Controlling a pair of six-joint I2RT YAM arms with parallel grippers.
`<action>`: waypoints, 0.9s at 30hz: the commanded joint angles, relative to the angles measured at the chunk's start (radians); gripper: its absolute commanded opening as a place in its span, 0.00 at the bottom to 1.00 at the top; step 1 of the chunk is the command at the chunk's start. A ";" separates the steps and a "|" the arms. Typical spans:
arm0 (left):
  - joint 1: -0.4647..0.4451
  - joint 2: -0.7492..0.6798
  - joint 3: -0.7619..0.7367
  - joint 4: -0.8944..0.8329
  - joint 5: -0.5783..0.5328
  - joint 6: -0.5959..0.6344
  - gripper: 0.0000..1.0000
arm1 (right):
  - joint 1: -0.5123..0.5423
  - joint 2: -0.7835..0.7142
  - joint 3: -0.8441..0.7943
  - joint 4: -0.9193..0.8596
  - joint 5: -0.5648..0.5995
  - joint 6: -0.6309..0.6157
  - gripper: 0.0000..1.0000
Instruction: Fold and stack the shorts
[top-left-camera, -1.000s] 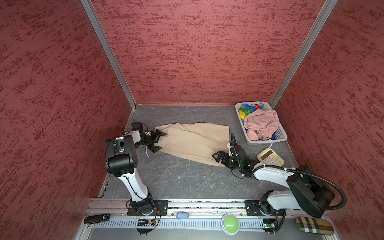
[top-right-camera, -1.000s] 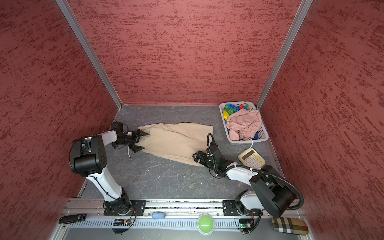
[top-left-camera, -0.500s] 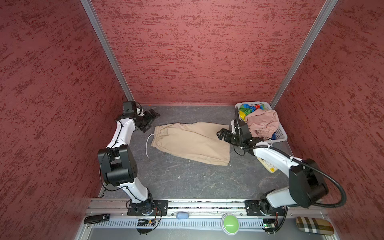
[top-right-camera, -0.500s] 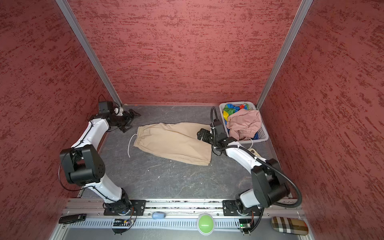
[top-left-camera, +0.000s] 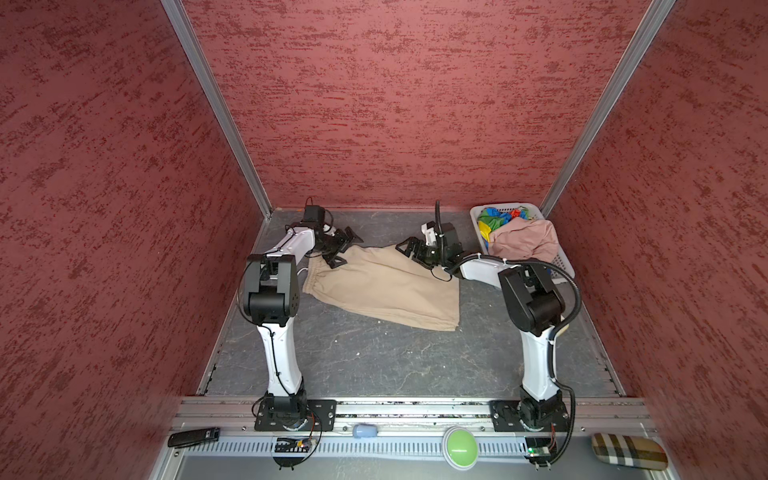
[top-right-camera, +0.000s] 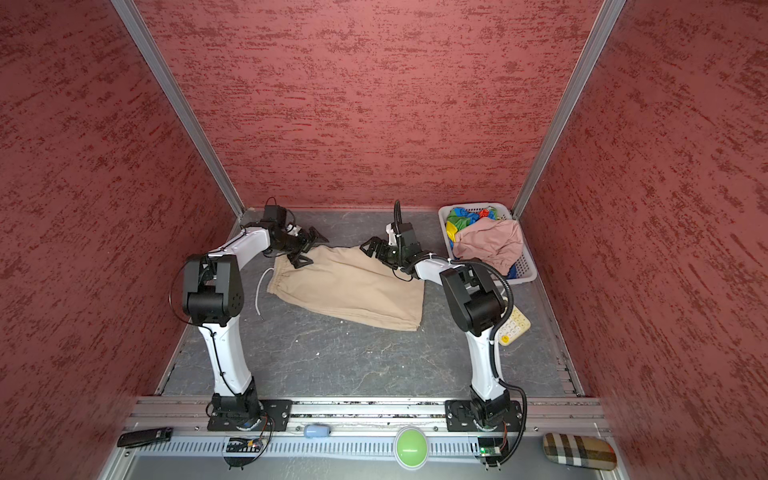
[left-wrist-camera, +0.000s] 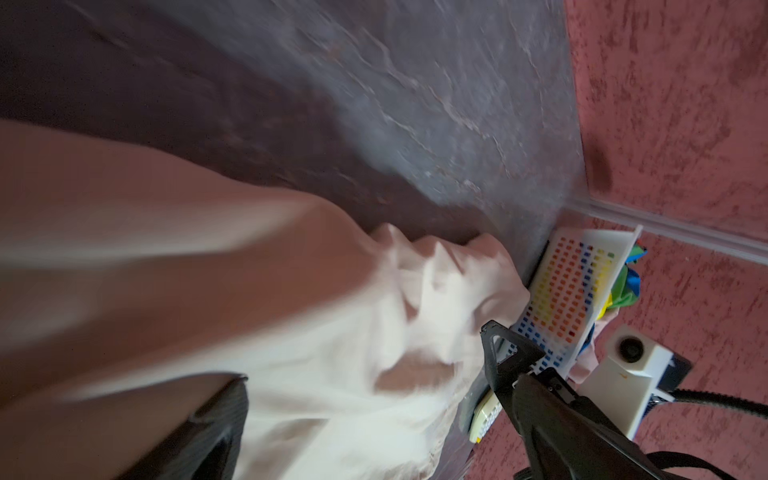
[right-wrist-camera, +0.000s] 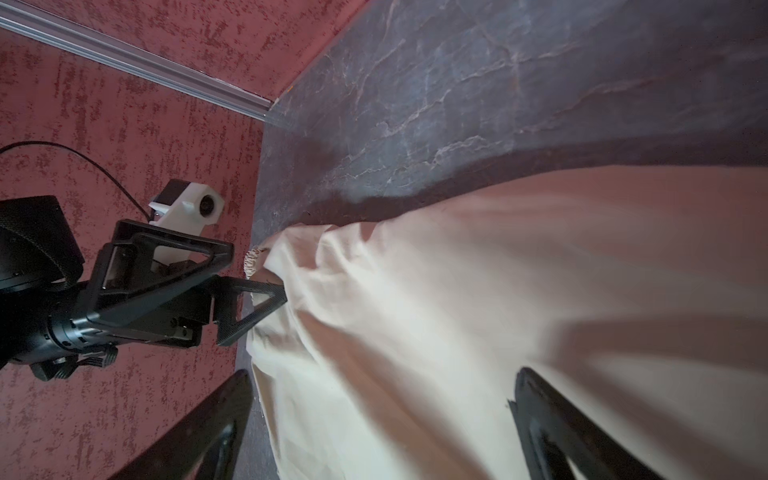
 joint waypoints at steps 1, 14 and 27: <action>0.071 0.020 -0.009 0.002 -0.014 0.025 0.99 | -0.024 0.056 0.046 0.060 -0.040 0.008 0.99; 0.170 0.001 -0.057 -0.043 -0.073 0.133 0.99 | -0.101 0.105 0.250 -0.237 -0.015 -0.202 0.99; 0.180 -0.171 -0.043 -0.274 -0.618 0.490 0.99 | -0.100 -0.370 -0.143 -0.477 0.192 -0.368 0.99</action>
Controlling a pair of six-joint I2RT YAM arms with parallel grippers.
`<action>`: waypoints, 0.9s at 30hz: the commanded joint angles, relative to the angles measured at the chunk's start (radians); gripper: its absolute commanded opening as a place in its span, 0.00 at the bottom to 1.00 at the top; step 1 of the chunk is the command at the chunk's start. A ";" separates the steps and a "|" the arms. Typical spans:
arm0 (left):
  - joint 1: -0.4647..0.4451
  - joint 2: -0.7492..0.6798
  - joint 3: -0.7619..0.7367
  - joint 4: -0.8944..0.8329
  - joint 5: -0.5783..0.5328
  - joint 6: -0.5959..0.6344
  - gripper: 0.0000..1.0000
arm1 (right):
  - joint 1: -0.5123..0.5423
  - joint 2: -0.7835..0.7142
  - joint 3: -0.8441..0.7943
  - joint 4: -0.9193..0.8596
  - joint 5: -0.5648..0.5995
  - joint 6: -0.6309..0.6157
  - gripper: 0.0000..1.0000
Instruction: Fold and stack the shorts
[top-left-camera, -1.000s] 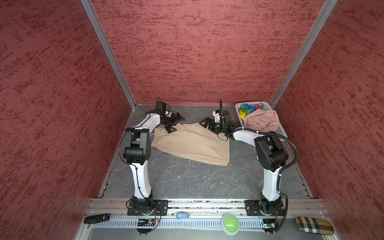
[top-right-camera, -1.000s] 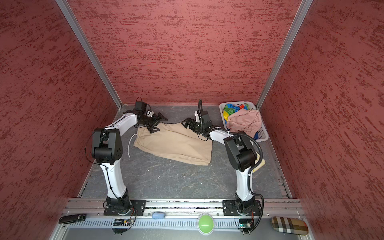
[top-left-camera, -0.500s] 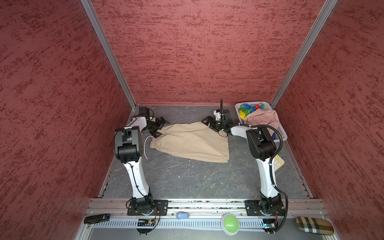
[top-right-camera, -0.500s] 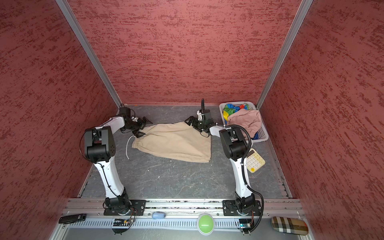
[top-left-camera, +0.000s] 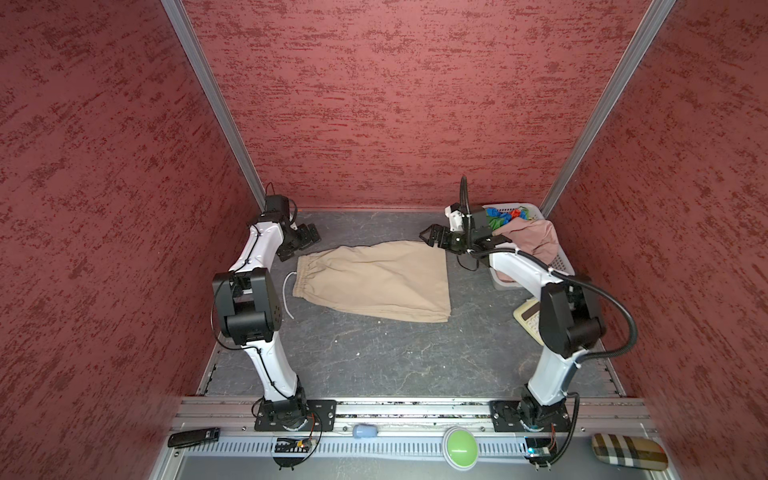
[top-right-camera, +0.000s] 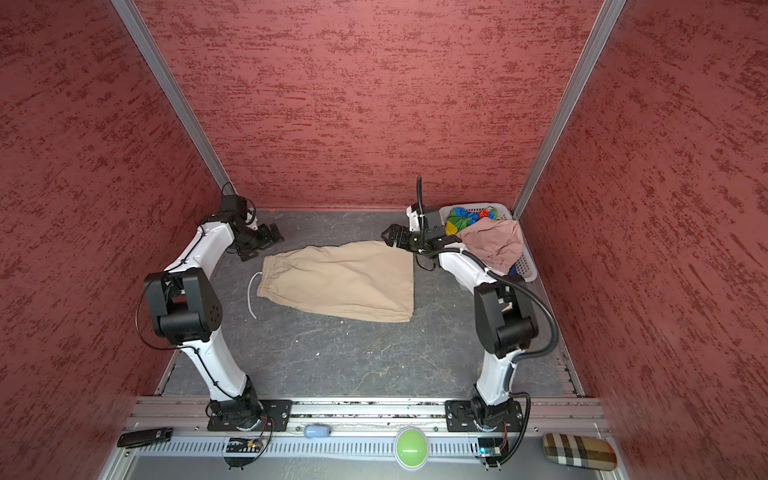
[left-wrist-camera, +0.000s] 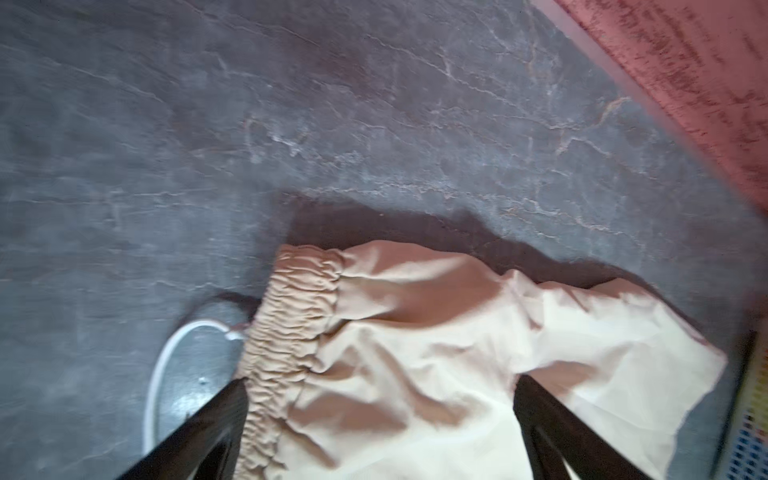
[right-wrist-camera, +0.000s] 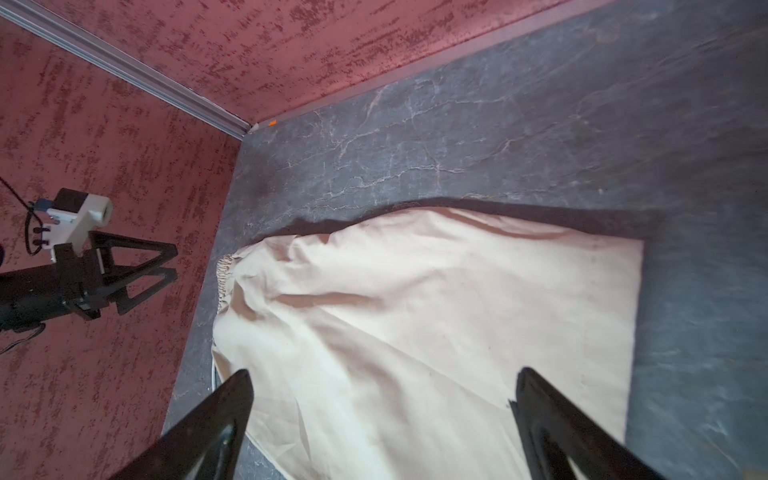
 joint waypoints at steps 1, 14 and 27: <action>0.039 0.018 -0.073 -0.061 -0.157 0.099 0.99 | 0.003 -0.031 -0.135 -0.092 0.091 -0.063 0.99; 0.050 0.129 -0.060 -0.042 0.016 0.138 0.96 | 0.002 -0.085 -0.302 -0.071 0.111 -0.090 0.99; -0.016 0.239 -0.012 -0.036 -0.051 0.180 0.74 | 0.000 -0.056 -0.334 -0.035 0.102 -0.083 0.99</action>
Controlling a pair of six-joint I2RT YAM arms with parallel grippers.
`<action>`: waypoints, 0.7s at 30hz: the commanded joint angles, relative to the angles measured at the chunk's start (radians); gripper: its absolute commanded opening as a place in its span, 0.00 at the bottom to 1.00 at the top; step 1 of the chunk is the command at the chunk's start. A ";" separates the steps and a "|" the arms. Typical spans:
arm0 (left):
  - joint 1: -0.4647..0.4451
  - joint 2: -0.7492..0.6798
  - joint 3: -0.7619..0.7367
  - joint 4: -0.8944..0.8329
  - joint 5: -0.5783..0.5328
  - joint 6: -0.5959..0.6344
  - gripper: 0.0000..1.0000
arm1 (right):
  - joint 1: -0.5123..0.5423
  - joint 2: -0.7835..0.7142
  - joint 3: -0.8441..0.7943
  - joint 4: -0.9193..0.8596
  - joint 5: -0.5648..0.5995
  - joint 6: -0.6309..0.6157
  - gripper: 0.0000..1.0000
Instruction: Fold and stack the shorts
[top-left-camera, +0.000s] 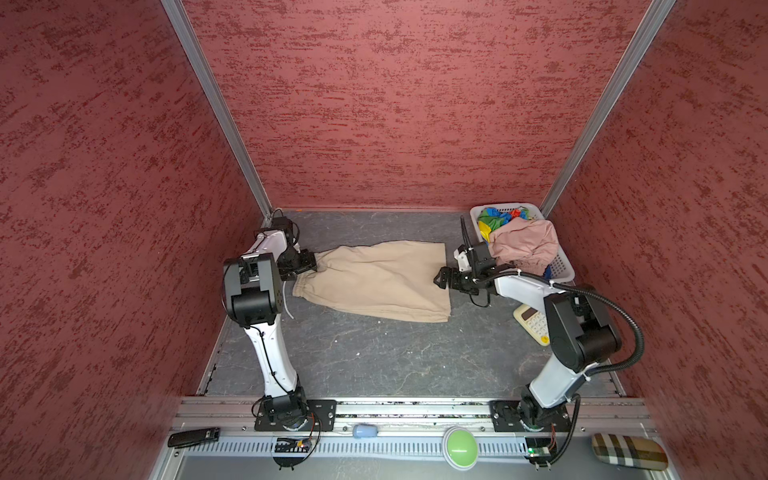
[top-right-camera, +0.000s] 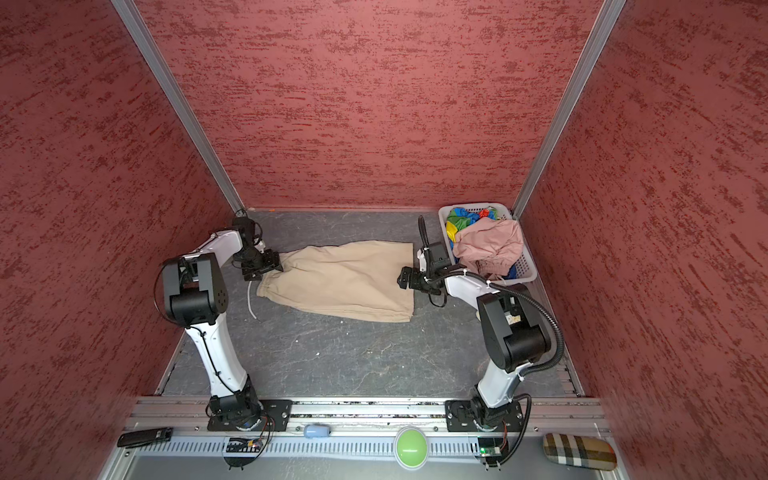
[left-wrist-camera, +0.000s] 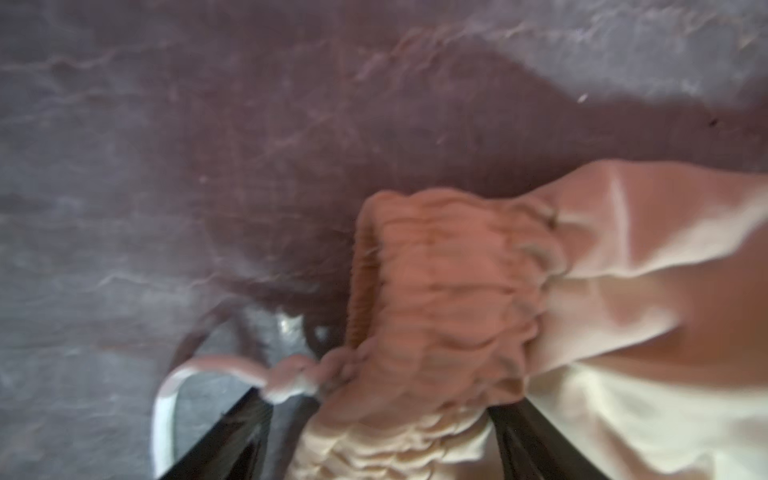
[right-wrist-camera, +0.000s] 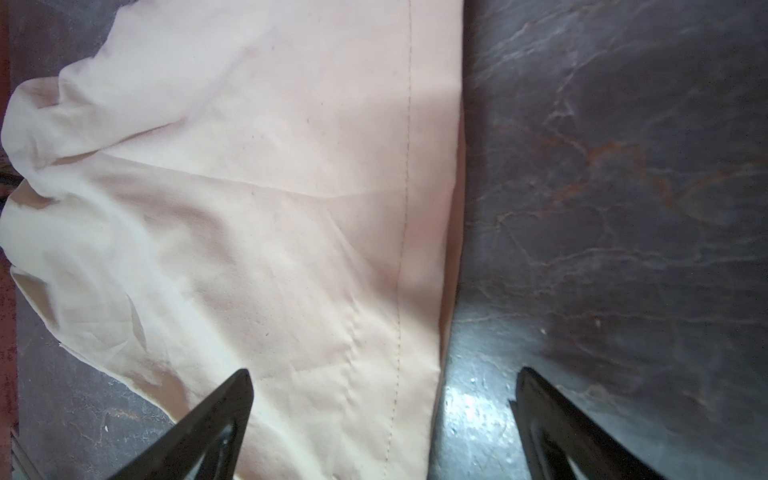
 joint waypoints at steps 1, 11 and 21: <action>-0.036 0.039 0.016 0.003 -0.054 0.032 0.69 | -0.002 0.009 -0.005 0.037 0.013 -0.012 0.99; -0.086 0.056 -0.019 -0.009 -0.119 0.074 0.34 | -0.008 0.056 0.001 0.070 -0.008 0.005 0.99; -0.126 0.020 0.025 -0.065 -0.193 0.062 0.00 | -0.007 0.088 -0.008 0.103 -0.020 0.042 0.99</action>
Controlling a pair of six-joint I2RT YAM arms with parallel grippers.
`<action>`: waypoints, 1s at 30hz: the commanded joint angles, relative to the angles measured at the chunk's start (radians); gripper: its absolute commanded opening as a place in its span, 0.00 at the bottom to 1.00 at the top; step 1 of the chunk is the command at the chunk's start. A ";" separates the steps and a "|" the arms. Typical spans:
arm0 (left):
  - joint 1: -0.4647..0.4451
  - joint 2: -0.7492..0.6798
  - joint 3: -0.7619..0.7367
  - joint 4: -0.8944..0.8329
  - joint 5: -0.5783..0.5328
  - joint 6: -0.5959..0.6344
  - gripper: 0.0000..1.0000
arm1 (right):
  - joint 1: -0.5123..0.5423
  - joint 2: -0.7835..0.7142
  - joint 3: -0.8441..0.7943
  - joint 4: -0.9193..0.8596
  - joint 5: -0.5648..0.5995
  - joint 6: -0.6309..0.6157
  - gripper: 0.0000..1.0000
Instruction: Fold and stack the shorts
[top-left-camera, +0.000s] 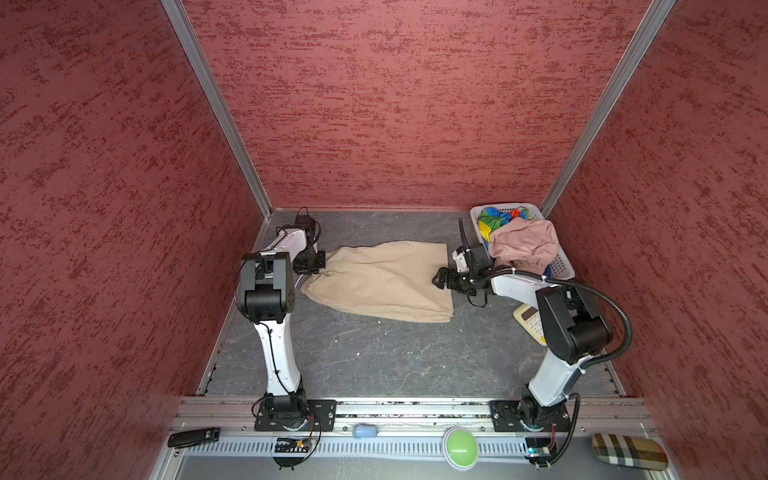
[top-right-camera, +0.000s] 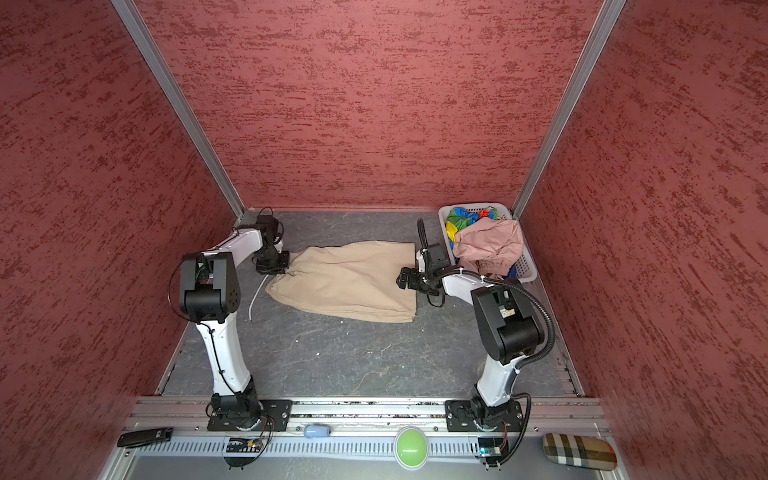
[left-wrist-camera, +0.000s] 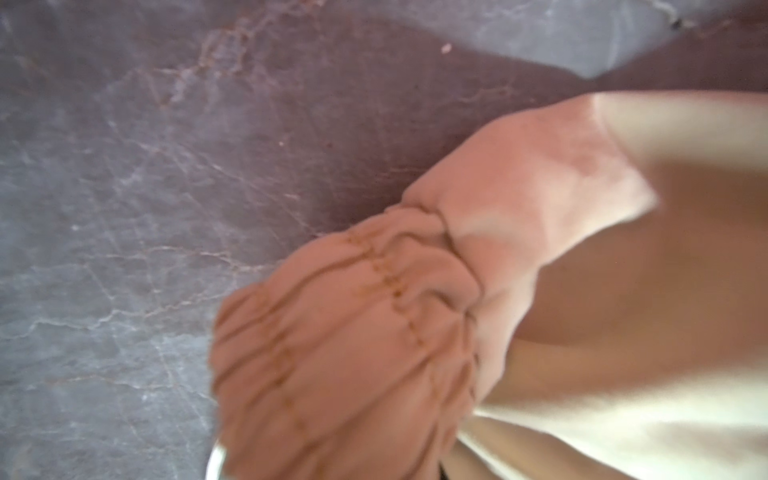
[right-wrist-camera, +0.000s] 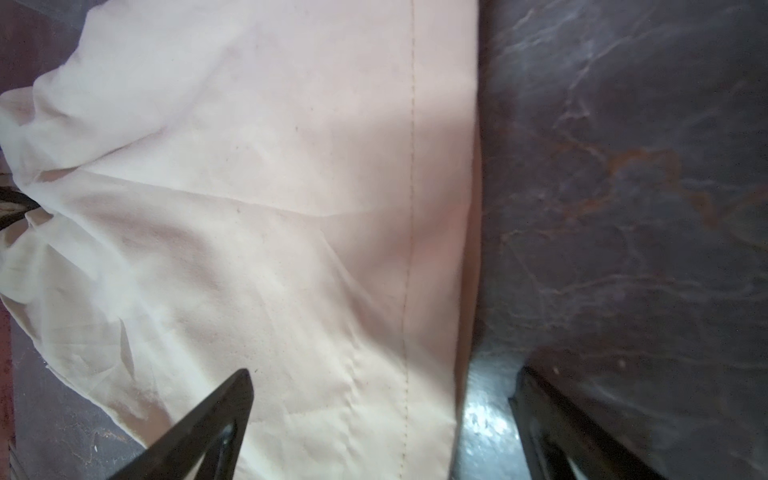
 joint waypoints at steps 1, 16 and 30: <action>0.000 -0.012 0.012 -0.065 -0.047 -0.015 0.00 | -0.002 0.030 -0.004 0.034 -0.010 0.020 0.99; 0.000 -0.158 0.180 -0.267 -0.136 -0.065 0.00 | 0.107 0.159 0.117 0.027 0.051 0.074 0.99; -0.144 -0.065 0.433 -0.459 -0.056 -0.164 0.00 | 0.200 0.266 0.245 0.039 0.059 0.145 0.99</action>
